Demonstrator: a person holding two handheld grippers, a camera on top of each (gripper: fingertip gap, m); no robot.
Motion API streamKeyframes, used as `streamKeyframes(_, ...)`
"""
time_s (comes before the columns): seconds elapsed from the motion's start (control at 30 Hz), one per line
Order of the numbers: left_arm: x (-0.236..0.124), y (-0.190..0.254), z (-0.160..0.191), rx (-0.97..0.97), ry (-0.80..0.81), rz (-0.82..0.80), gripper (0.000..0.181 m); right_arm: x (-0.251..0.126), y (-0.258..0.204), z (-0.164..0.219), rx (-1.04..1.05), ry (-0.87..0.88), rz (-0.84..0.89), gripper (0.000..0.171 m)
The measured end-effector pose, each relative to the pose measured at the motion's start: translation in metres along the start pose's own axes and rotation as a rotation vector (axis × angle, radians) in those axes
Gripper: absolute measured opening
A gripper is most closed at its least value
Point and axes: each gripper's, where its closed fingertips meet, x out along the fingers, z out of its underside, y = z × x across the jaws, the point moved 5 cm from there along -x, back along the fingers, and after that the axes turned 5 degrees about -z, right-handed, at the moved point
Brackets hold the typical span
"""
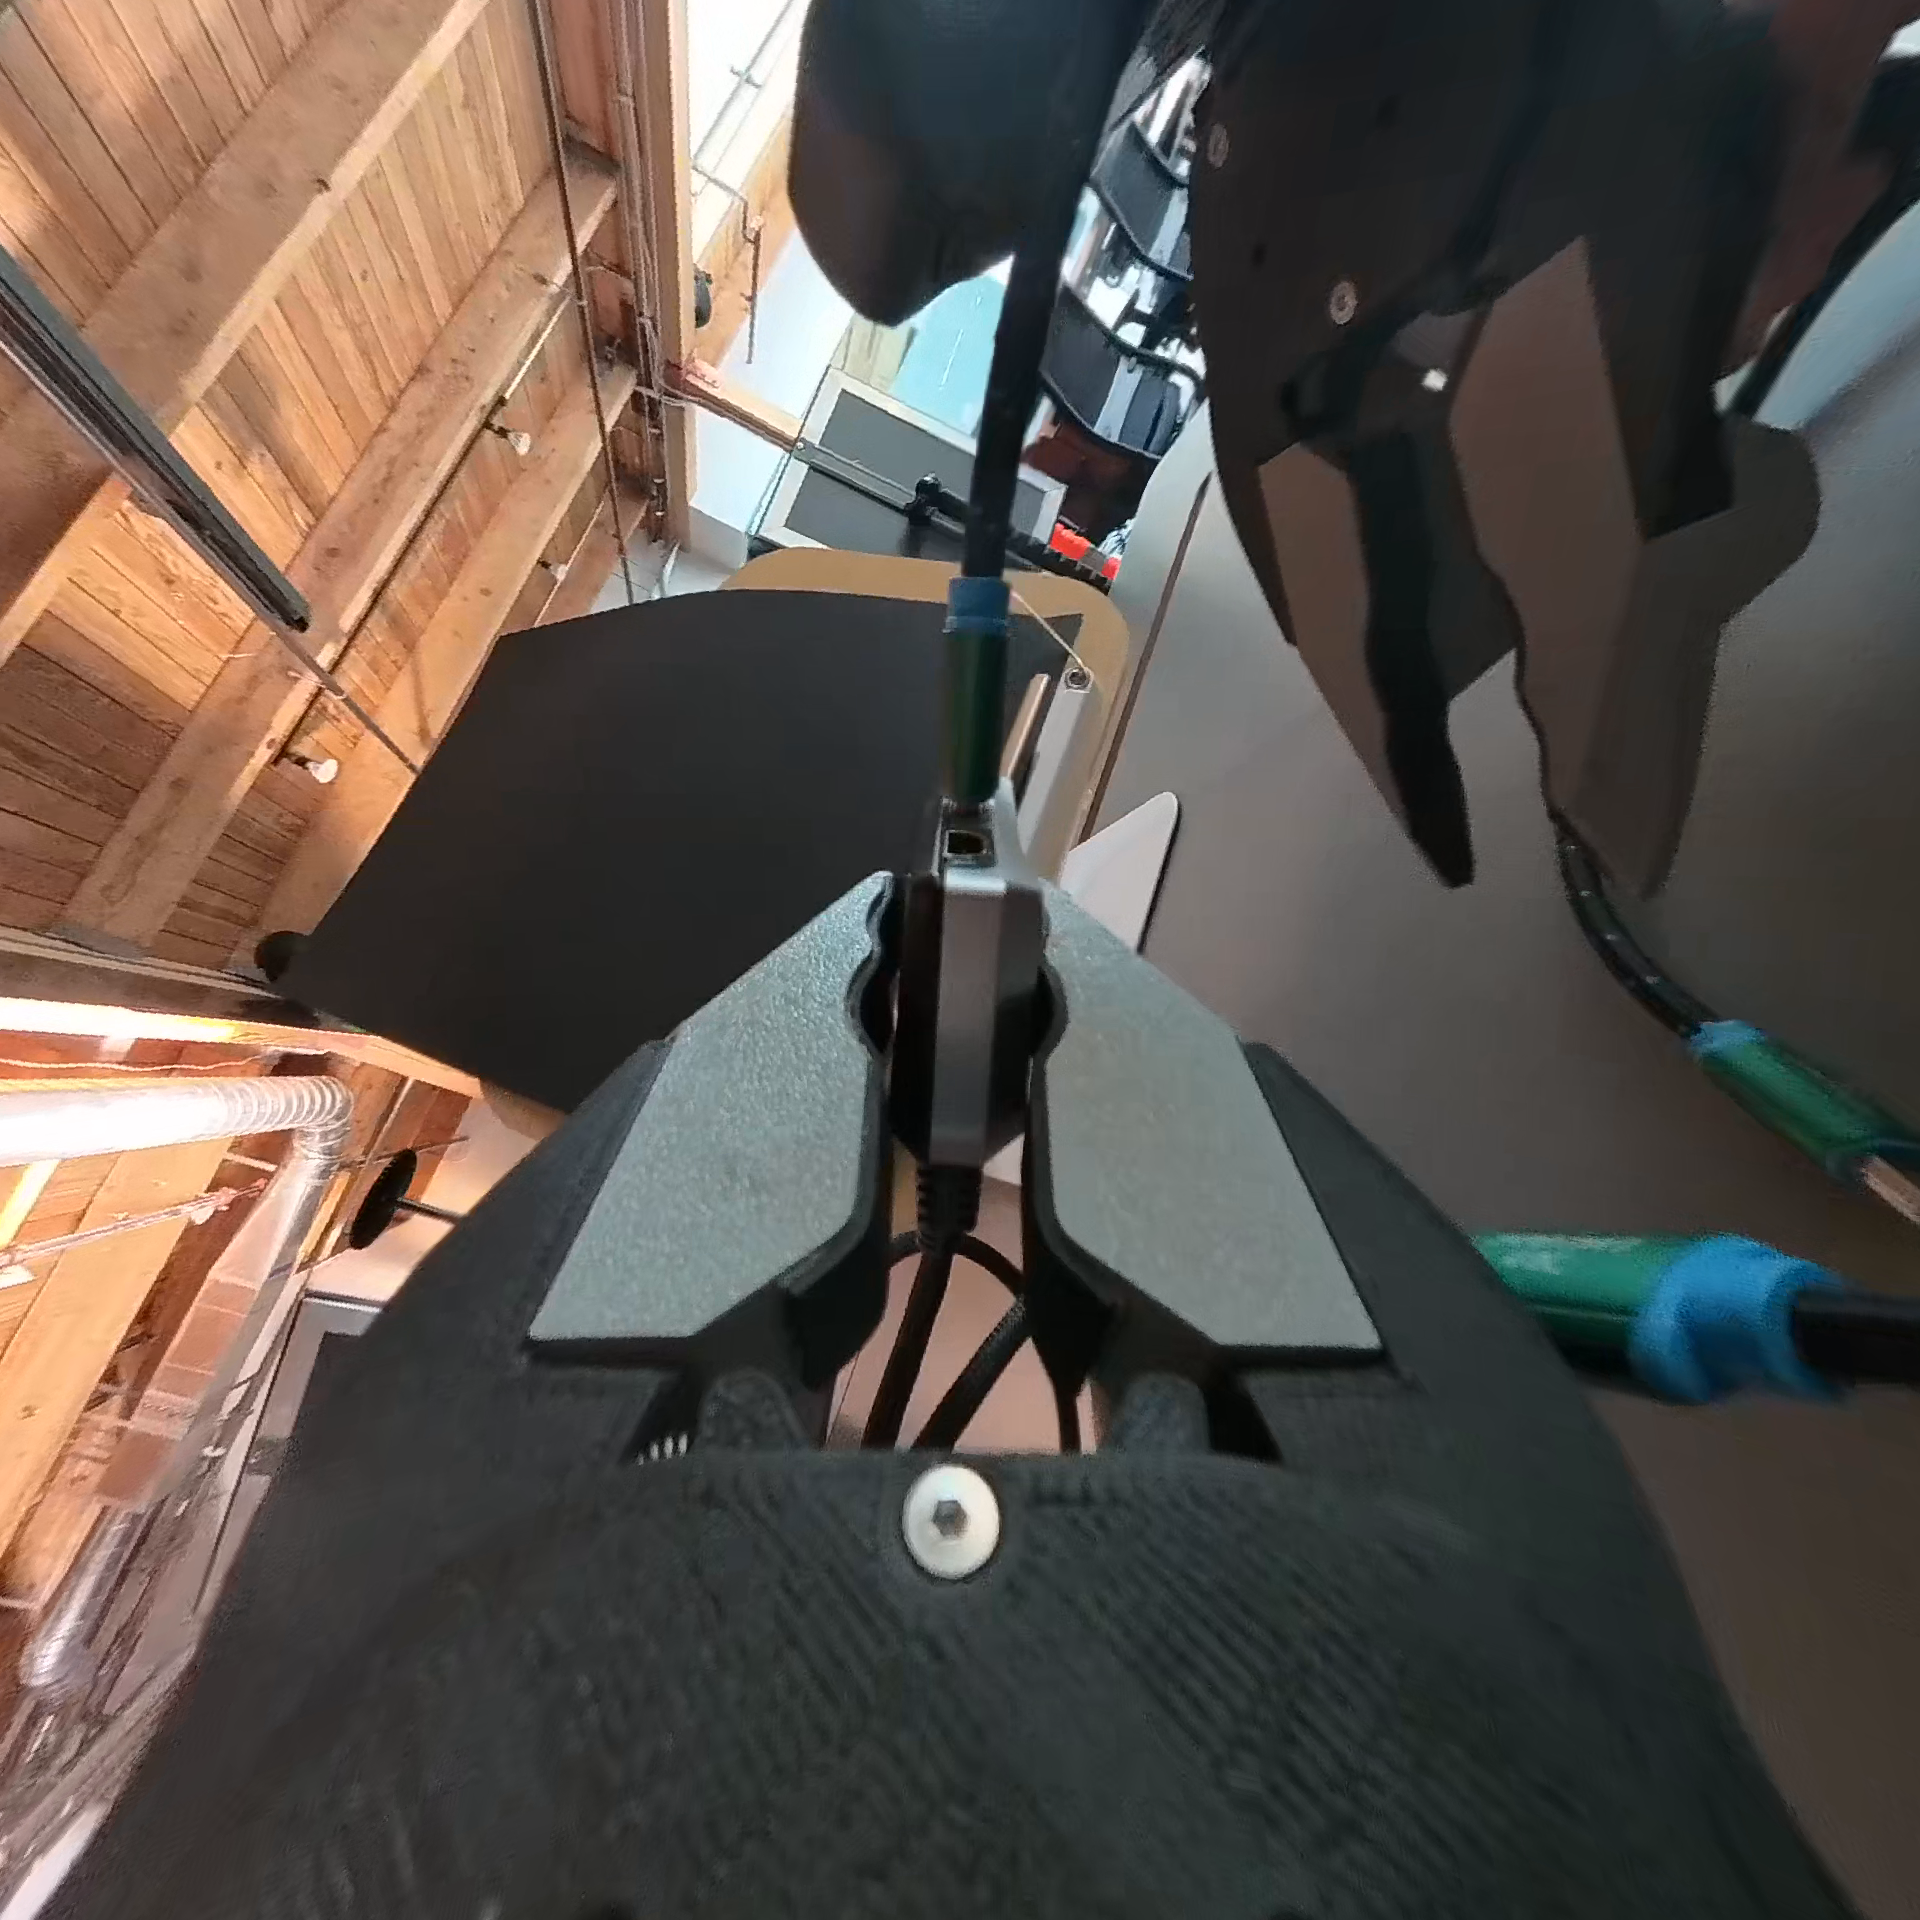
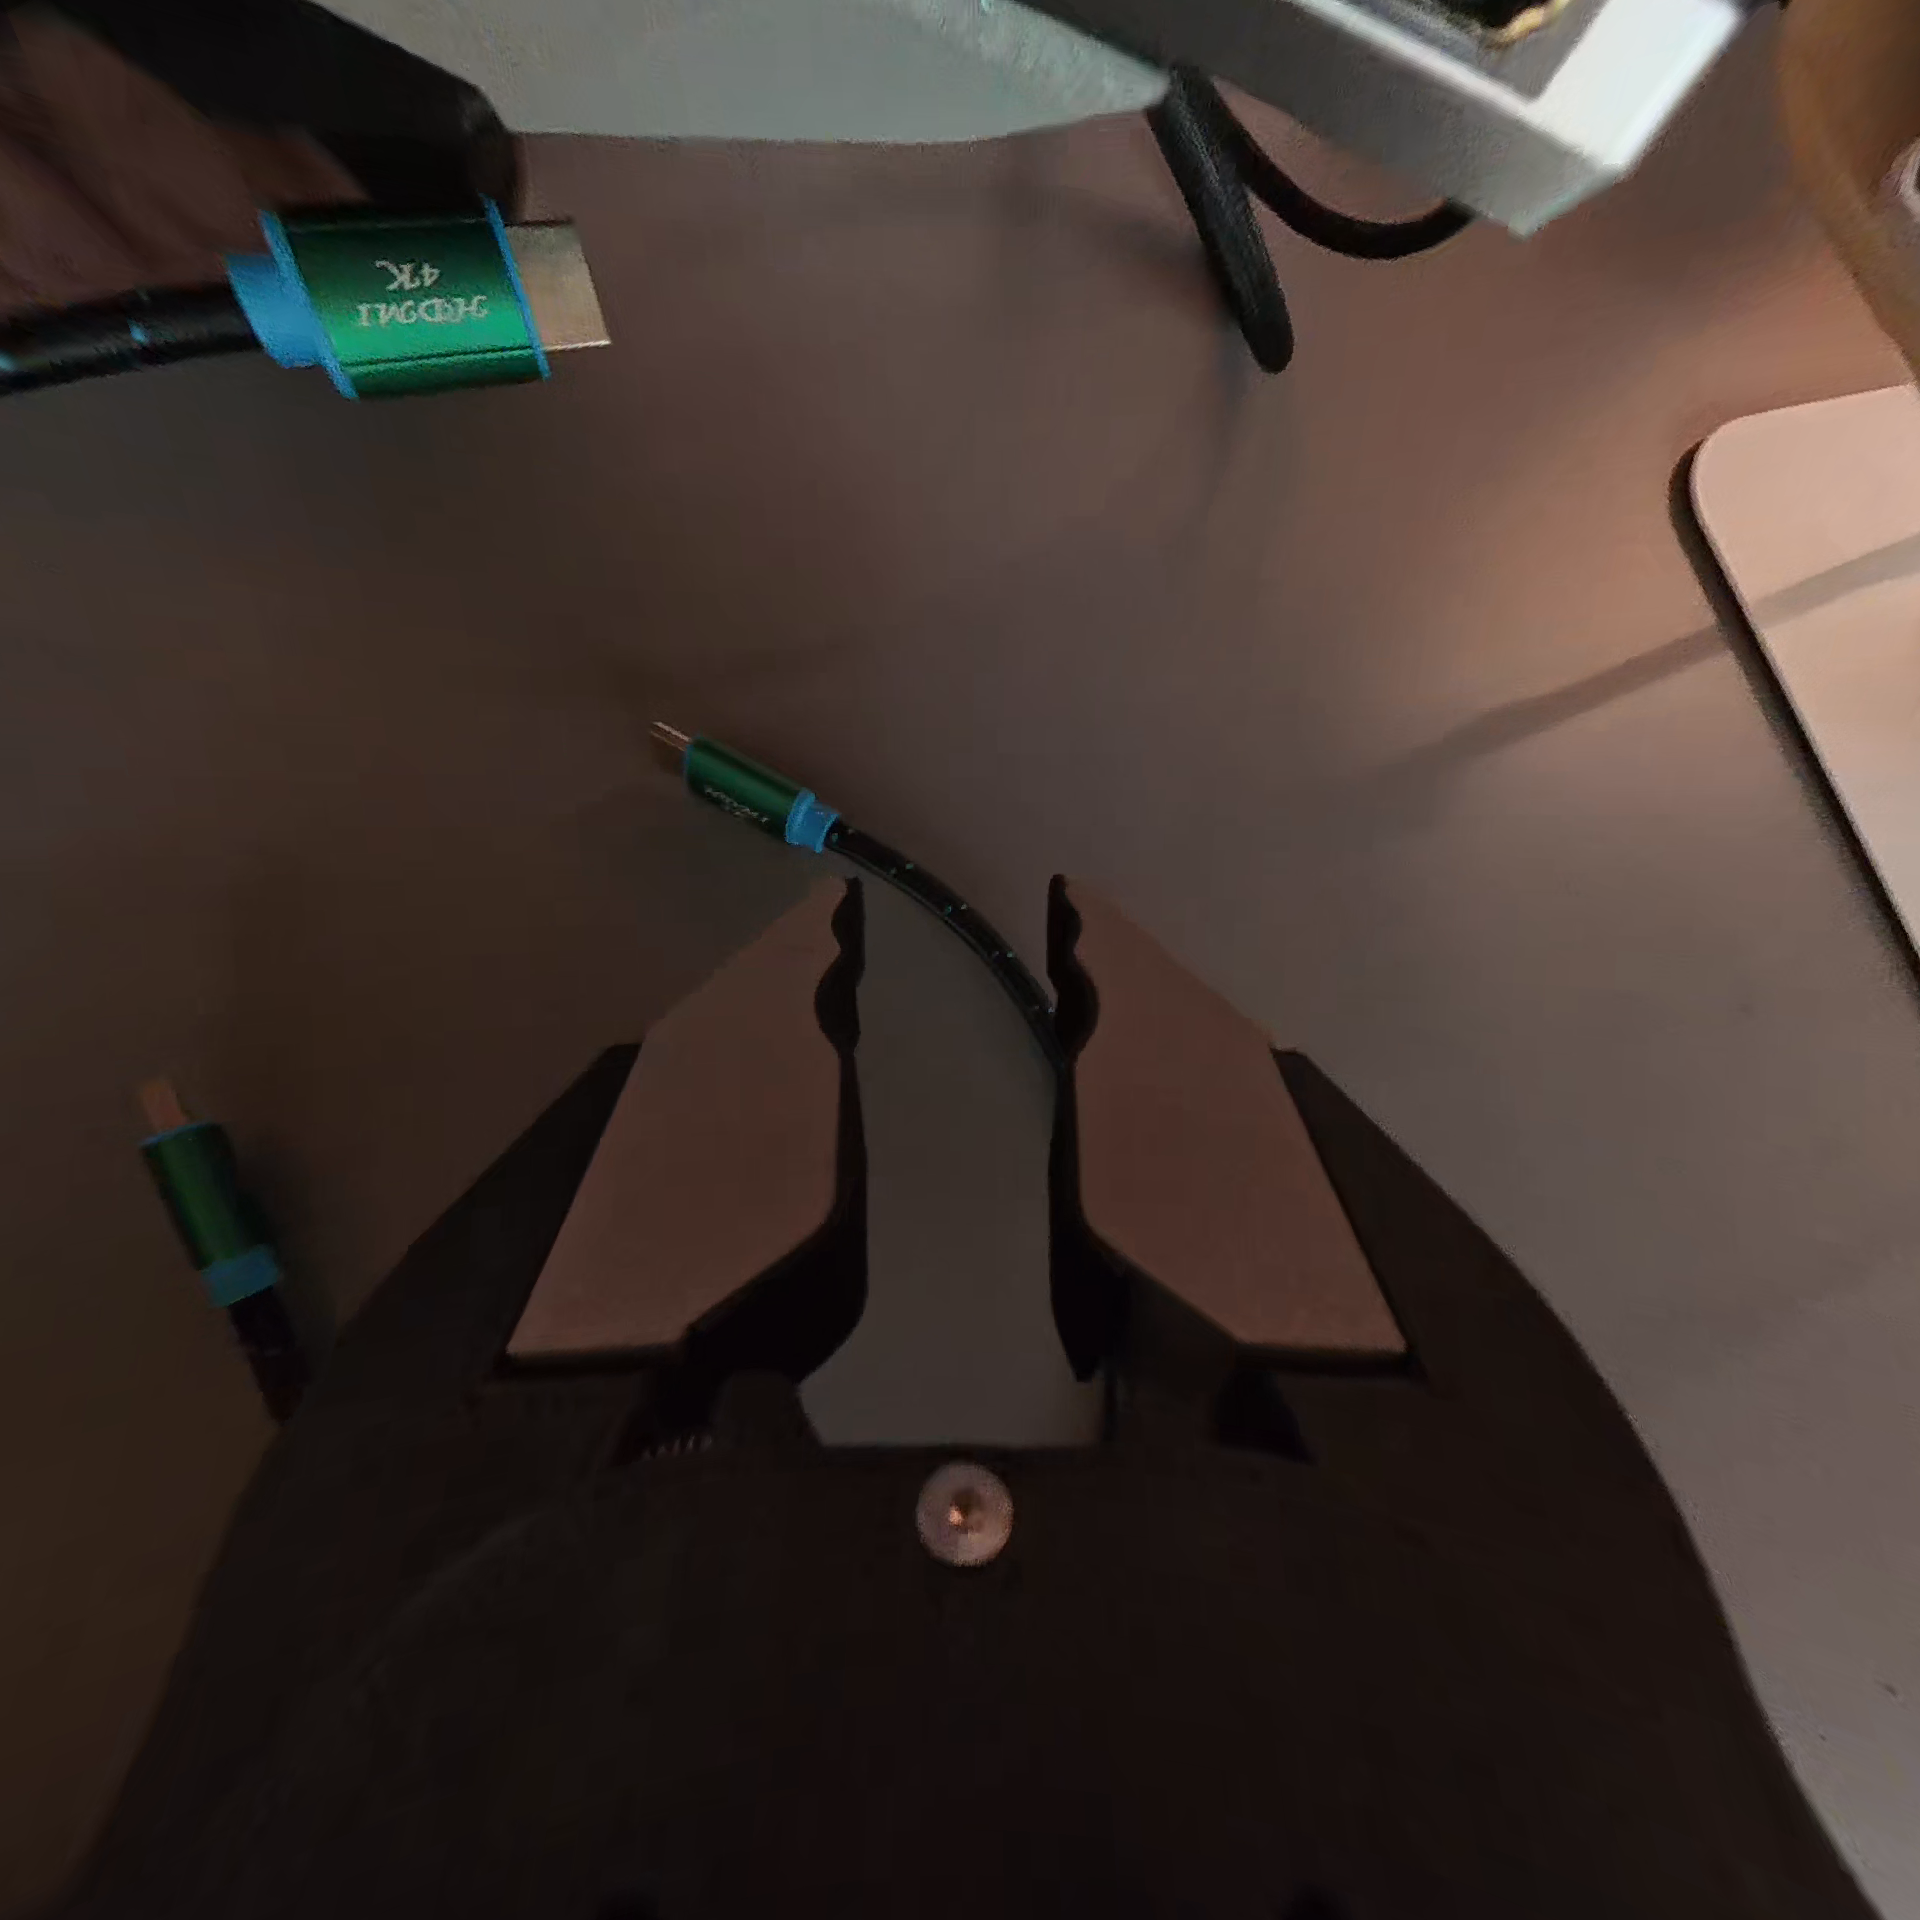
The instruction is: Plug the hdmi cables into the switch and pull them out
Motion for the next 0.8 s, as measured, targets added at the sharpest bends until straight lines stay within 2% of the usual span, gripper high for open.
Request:
streamKeyframes(0.27, 0.001, -0.004, 0.002, -0.023, -0.012, -0.029, 0.020, -0.012, 0.000, -0.006, 0.019, 0.094, 0.046, 0.031)
streamKeyframes(0.5, -0.001, -0.008, 0.002, -0.031, -0.004, -0.030, 0.020, -0.032, -0.040, 0.012, 0.087, 0.258, 0.037, 0.031)
streamKeyframes(0.67, -0.003, -0.010, -0.002, -0.039, 0.011, -0.029, 0.020, -0.032, -0.034, 0.027, 0.170, 0.208, 0.106, 0.037)
streamKeyframes(0.8, -0.003, -0.010, -0.002, -0.017, 0.007, -0.038, 0.020, -0.021, -0.031, 0.018, 0.096, 0.129, 0.136, 0.038)
